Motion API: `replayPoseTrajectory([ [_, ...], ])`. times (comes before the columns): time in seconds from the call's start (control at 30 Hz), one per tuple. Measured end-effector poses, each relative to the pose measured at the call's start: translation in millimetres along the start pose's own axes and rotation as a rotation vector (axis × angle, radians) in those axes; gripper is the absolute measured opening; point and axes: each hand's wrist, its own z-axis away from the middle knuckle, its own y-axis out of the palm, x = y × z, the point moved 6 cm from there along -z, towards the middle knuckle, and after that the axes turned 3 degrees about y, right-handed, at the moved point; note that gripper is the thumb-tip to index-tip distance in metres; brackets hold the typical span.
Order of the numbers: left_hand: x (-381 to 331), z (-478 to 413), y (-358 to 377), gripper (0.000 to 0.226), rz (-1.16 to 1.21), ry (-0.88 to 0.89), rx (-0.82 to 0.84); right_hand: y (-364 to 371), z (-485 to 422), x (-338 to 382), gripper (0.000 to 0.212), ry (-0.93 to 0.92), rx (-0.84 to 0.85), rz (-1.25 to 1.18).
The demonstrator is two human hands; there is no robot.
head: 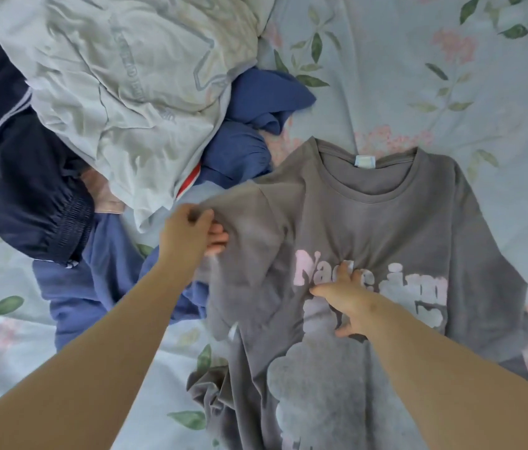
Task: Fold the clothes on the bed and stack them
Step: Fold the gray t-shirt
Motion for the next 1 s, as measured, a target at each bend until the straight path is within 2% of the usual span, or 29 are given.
replayPoseTrajectory([
  [0.07, -24.3, -12.2, -29.7, 0.015, -0.057, 0.137, -0.183, -1.0, 1.0, -0.1, 0.093, 0.010, 0.009, -0.029],
  [0.13, -34.5, -20.3, -50.2, 0.008, -0.191, 0.187, -0.342, -1.3, 0.8, -1.1, 0.092, 0.020, 0.033, -0.065],
  [0.17, -32.3, -20.9, -50.6, 0.024, -0.263, 0.160, -0.363, -1.8, 0.6, -1.8, 0.093, 0.019, 0.039, -0.071],
  [0.23, -21.4, -16.7, -27.6, 0.057, -0.378, 0.159, -0.232, -3.2, -1.4, -3.1, 0.095, 0.008, 0.041, -0.084],
  [0.3, -12.5, 0.9, 11.0, 0.071, -0.581, 0.287, -0.079, -3.1, -3.8, -5.5, 0.094, 0.004, 0.050, -0.112],
  [0.4, 4.4, 31.6, 66.6, 0.069, -0.937, 0.412, 0.097, -4.4, 2.8, -5.9, 0.091, -0.038, 0.085, -0.172],
  [0.5, 22.4, 59.6, 114.3, 0.061, -1.117, 0.442, 0.276, -19.1, 12.7, -10.2, 0.069, -0.115, 0.132, -0.230],
  [0.53, 27.9, 66.4, 127.3, 0.059, -1.140, 0.446, 0.321, -33.0, 10.8, -16.1, 0.059, -0.155, 0.083, -0.258],
  [0.6, 35.4, 77.0, 150.7, 0.058, -1.169, 0.439, 0.391, -75.6, 8.3, -34.4, 0.039, -0.245, -0.160, -0.344],
  [0.63, 37.9, 81.1, 162.0, 0.058, -1.181, 0.439, 0.419, -100.4, 9.9, -46.8, 0.035, -0.271, -0.313, -0.372],
  [0.7, 41.1, 88.3, 185.3, 0.059, -1.196, 0.450, 0.460, -145.6, 17.9, -70.8, 0.031, -0.287, -0.579, -0.279],
  [0.77, 41.4, 92.9, 208.6, 0.060, -1.189, 0.459, 0.487, -178.2, 20.0, -89.2, 0.035, -0.289, -0.686, -0.206],
  [0.83, 39.9, 95.4, 228.3, 0.062, -1.196, 0.457, 0.498, -200.4, 12.0, -101.1, 0.045, -0.281, -0.709, -0.227],
  [0.9, 37.2, 95.4, 243.3, 0.063, -1.216, 0.448, 0.483, -212.4, -3.9, -109.5, 0.053, -0.223, -0.623, -0.303],
  [1.0, 31.9, 93.1, 258.8, 0.065, -1.242, 0.444, 0.449, -215.3, -29.9, -121.1, 0.040, -0.033, -0.397, -0.492],
])
